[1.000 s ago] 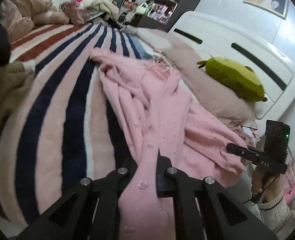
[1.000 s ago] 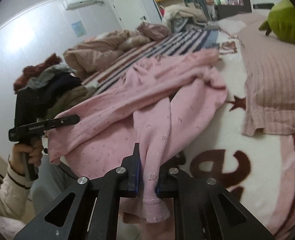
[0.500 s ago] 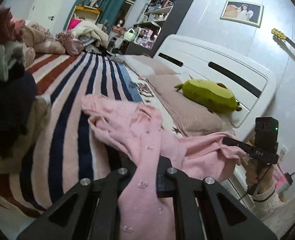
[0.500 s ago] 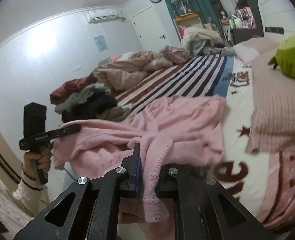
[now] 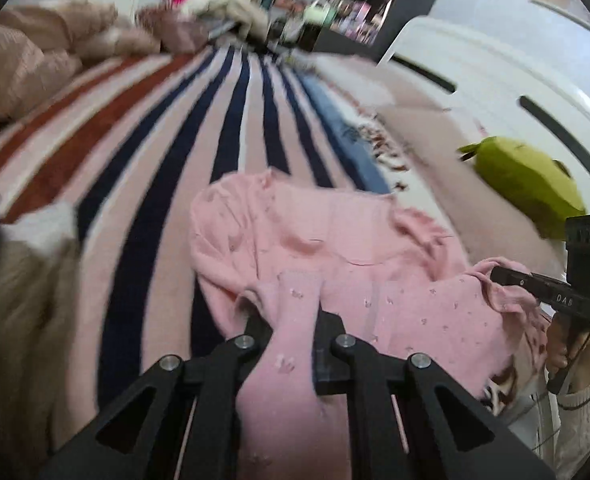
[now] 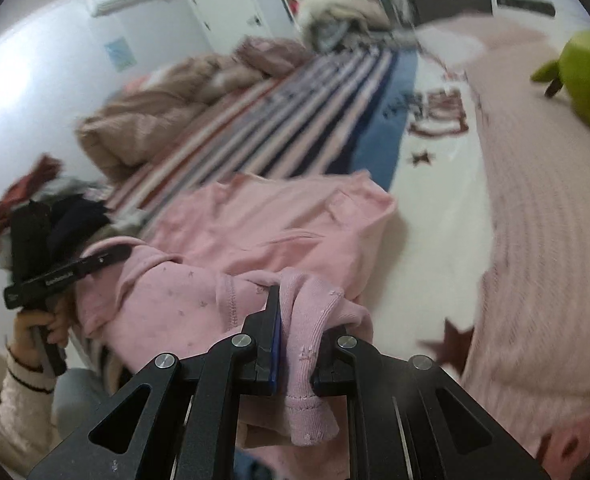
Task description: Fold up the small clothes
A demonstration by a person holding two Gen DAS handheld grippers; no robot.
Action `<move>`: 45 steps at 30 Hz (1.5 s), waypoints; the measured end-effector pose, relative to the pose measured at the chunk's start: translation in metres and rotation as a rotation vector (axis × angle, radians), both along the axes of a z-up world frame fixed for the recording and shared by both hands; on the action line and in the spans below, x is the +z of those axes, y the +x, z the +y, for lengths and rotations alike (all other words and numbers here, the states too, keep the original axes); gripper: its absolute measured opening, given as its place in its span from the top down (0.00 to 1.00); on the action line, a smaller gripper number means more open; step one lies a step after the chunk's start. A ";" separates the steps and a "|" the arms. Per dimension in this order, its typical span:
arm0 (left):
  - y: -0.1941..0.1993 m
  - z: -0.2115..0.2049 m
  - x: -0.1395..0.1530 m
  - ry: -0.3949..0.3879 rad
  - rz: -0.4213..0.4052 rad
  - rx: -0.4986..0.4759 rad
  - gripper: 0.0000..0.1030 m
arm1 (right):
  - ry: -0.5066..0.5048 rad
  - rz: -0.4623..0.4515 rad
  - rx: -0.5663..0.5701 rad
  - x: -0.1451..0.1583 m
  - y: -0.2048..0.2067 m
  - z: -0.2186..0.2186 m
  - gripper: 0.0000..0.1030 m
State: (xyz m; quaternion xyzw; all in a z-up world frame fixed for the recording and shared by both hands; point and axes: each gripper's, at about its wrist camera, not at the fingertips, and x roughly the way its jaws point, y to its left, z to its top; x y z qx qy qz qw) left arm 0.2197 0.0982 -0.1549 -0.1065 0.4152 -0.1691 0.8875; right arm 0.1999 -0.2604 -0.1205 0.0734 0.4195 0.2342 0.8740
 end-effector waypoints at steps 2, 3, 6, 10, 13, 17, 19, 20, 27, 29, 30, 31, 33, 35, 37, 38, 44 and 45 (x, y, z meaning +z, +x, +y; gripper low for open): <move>0.017 -0.006 -0.015 0.028 0.034 -0.014 0.92 | -0.039 0.042 0.003 -0.015 0.020 0.005 0.95; 0.022 -0.007 -0.022 0.034 0.052 -0.014 0.89 | -0.055 0.071 0.009 -0.025 0.029 0.008 0.94; 0.021 -0.009 -0.028 0.020 0.069 -0.057 0.70 | -0.062 0.107 0.021 -0.038 0.034 0.010 0.90; -0.001 -0.003 -0.006 -0.018 0.032 -0.099 0.35 | -0.037 0.124 0.068 -0.031 0.027 0.005 0.51; -0.022 0.000 0.014 -0.011 -0.009 -0.112 0.31 | -0.070 0.066 0.120 -0.013 0.000 0.004 0.27; -0.055 0.004 0.025 0.040 -0.037 -0.127 0.29 | -0.120 0.019 0.106 0.003 -0.035 -0.006 0.26; -0.071 0.004 0.022 0.072 -0.036 -0.131 0.29 | -0.150 0.002 0.104 0.003 -0.051 -0.008 0.26; -0.076 0.002 0.020 0.086 -0.036 -0.137 0.29 | -0.176 -0.013 0.104 0.001 -0.058 -0.007 0.26; -0.109 -0.026 0.000 0.273 -0.084 -0.237 0.29 | -0.450 -0.144 0.136 -0.024 -0.104 0.023 0.26; -0.108 -0.035 -0.005 0.344 -0.077 -0.240 0.29 | -0.509 -0.176 0.123 -0.027 -0.106 0.030 0.27; -0.108 -0.038 -0.006 0.355 -0.074 -0.248 0.29 | -0.527 -0.185 0.121 -0.028 -0.106 0.034 0.28; -0.107 -0.040 -0.008 0.367 -0.075 -0.257 0.27 | -0.547 -0.195 0.126 -0.030 -0.106 0.038 0.28; -0.105 -0.045 -0.012 0.412 -0.078 -0.272 0.25 | -0.578 -0.217 0.142 -0.031 -0.102 0.045 0.28; -0.100 -0.048 -0.017 0.454 -0.075 -0.276 0.25 | -0.598 -0.236 0.139 -0.030 -0.095 0.049 0.28; -0.099 -0.049 -0.019 0.466 -0.087 -0.274 0.27 | -0.567 -0.247 0.130 -0.024 -0.089 0.049 0.34; -0.099 -0.049 -0.019 0.473 -0.098 -0.262 0.30 | -0.550 -0.248 0.128 -0.022 -0.087 0.049 0.37; -0.096 -0.035 -0.012 0.427 -0.104 -0.244 0.78 | -0.500 -0.240 0.119 -0.020 -0.072 0.051 0.74; -0.097 -0.034 -0.009 0.419 -0.107 -0.247 0.80 | -0.491 -0.241 0.126 -0.020 -0.072 0.051 0.88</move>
